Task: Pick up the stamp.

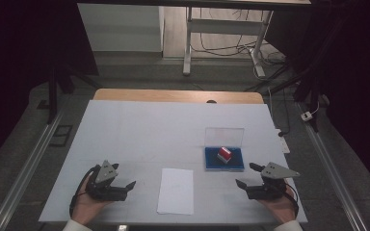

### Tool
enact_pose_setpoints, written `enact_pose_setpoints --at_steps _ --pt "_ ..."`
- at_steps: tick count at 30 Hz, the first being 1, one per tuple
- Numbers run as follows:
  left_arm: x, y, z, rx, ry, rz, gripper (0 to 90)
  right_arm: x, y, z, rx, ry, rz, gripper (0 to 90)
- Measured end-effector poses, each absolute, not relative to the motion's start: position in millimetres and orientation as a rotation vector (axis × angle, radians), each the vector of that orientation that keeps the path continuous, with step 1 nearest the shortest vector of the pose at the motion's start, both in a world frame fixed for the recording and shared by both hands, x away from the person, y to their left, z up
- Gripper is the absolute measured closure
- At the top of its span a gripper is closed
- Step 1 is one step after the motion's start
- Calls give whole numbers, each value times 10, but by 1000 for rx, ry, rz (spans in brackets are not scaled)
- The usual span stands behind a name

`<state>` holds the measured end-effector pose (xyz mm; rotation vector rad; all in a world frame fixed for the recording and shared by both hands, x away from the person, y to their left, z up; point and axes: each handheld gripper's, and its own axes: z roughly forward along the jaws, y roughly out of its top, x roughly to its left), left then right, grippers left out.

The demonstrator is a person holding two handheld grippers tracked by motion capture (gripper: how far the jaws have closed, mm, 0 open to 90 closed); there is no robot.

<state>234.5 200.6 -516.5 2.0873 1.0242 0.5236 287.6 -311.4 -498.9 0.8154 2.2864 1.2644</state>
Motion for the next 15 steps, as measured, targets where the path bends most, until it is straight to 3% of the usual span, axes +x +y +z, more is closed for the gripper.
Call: enact_pose_setpoints --at_steps 15 --pt "2363 1945 -5116 2102 1000 525 134 2867 -3229 -4990 882 2286 1281 220"
